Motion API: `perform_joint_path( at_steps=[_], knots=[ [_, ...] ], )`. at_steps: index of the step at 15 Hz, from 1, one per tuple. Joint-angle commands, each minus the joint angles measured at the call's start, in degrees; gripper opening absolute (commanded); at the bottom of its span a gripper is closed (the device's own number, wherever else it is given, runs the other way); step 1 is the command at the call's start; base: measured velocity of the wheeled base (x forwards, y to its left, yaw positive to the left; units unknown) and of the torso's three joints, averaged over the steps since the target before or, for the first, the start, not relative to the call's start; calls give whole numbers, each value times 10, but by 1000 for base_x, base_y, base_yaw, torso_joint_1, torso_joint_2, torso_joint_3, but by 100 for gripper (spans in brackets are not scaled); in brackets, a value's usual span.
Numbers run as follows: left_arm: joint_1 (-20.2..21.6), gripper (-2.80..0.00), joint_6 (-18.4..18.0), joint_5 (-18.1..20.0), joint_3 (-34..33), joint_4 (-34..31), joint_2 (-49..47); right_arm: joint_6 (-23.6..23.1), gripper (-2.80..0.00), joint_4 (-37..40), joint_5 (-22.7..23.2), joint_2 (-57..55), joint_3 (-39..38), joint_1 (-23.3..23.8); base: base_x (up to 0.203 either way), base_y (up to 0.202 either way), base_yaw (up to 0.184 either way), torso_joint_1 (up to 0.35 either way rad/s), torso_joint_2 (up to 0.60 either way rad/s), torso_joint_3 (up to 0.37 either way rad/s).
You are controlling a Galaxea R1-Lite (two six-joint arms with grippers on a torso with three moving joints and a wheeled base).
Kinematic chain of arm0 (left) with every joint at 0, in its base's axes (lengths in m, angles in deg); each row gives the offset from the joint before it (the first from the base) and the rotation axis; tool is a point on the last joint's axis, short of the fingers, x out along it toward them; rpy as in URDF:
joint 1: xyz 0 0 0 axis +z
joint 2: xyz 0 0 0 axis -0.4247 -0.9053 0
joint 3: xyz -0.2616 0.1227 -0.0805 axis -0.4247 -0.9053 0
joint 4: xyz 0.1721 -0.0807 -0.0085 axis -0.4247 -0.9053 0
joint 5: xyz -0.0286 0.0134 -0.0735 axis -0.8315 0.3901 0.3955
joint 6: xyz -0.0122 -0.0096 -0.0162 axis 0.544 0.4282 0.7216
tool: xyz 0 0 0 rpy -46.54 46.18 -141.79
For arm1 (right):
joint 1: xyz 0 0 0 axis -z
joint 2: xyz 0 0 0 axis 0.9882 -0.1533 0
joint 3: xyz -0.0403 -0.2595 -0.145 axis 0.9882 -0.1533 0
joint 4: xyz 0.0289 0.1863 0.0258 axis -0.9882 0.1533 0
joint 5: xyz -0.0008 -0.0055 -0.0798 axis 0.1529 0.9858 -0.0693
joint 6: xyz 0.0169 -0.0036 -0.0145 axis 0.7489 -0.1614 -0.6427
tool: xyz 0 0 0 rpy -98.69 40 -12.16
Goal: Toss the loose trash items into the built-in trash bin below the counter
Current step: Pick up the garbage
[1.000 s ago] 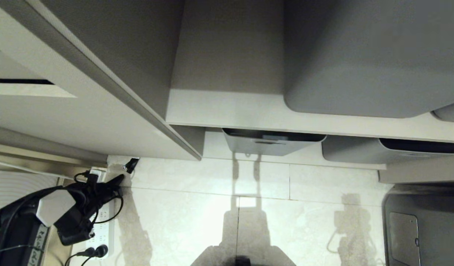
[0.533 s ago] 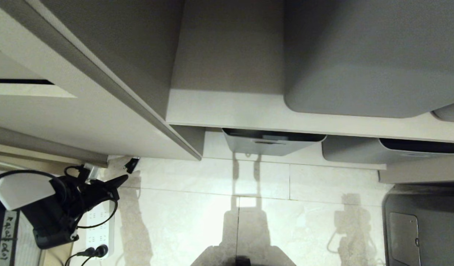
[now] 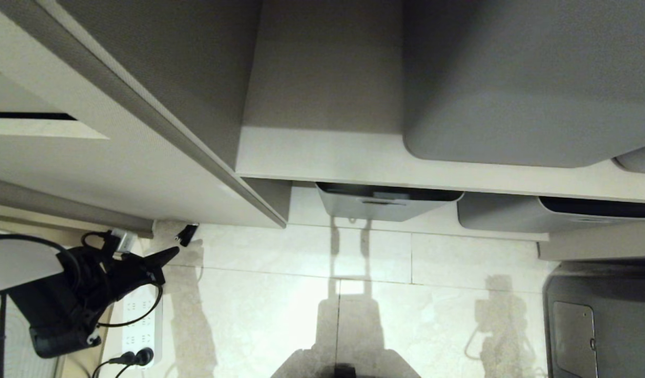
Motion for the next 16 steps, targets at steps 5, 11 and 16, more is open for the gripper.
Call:
perform_joint_path(
  at_steps=[5,11,16],
  knots=[
    [5,0,-10,2,114,5,-80,0,-280,0,0,0,-1,0,0,0,0,0,0,0],
    [4,0,-7,1,126,5,-104,0,-280,0,0,0,-1,0,0,0,0,0,0,0],
    [4,0,-15,-51,91,-1,-94,0,-280,0,0,0,-1,0,0,0,0,0,0,0]
  ],
)
